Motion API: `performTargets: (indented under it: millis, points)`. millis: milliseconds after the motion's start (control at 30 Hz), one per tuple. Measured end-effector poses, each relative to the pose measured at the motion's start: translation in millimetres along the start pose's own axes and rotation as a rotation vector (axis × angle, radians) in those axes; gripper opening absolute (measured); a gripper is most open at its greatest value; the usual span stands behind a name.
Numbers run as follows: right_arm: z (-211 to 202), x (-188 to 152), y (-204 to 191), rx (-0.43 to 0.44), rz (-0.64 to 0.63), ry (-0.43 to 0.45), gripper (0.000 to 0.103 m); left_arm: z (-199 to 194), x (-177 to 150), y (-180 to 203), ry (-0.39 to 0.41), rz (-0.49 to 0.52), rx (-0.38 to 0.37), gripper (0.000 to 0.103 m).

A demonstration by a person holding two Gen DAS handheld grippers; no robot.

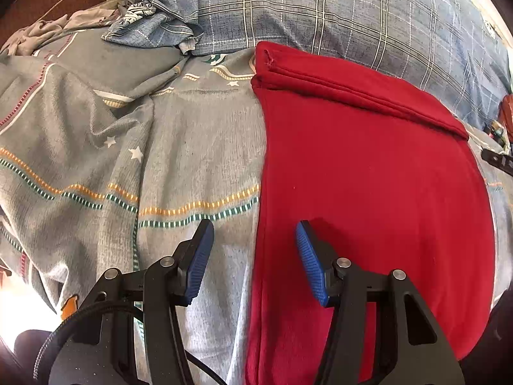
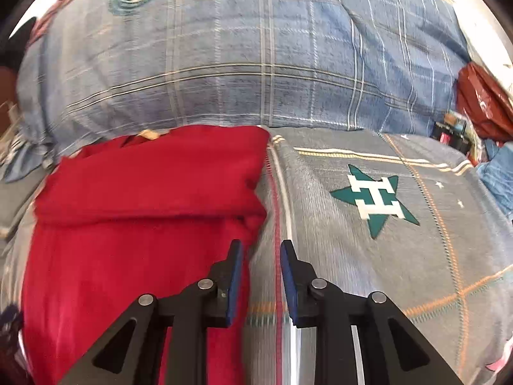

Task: Fold small clothes
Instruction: 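Move both open tools to the end edge of the folded red sweater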

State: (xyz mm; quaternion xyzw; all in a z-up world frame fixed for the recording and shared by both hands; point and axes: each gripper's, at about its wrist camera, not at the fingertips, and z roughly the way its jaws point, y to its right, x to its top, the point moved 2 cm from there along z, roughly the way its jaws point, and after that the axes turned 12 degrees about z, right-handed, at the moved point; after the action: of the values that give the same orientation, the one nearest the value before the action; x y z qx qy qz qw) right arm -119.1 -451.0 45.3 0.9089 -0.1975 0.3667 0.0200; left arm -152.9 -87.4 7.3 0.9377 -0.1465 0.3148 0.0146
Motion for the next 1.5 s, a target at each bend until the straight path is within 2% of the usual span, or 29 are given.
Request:
performTargets:
  millis: [100, 300, 467, 667, 1033, 1100, 1267, 1500]
  points:
    - [-23, -20, -4, 0.043, -0.055, -0.008, 0.039, -5, -4, 2, 0.003, 0.006, 0.005, 0.054]
    - [-50, -65, -15, 0.115, -0.111, -0.036, 0.039, -14, -12, 6, 0.008, 0.014, 0.009, 0.054]
    - [-55, -93, -22, 0.145, -0.144, -0.07, 0.039, -20, -18, 7, 0.017, 0.015, 0.014, 0.054]
    - [-47, -120, -20, 0.118, -0.16, -0.126, 0.039, -28, -26, 8, 0.024, 0.02, 0.023, 0.054]
    - [-60, -134, -14, 0.114, -0.174, -0.126, 0.042, -34, -31, 12, 0.032, 0.022, 0.022, 0.054]
    - [-62, -135, -13, 0.121, -0.165, -0.134, 0.045, -35, -33, 11, 0.024, 0.022, 0.007, 0.054]
    - [-71, -144, -1, 0.136, -0.138, -0.17, 0.045, -35, -50, 6, -0.027, -0.002, -0.091, 0.054]
    - [-79, -161, 21, 0.176, -0.094, -0.24, 0.045, -36, -76, -2, -0.077, -0.037, -0.175, 0.054]
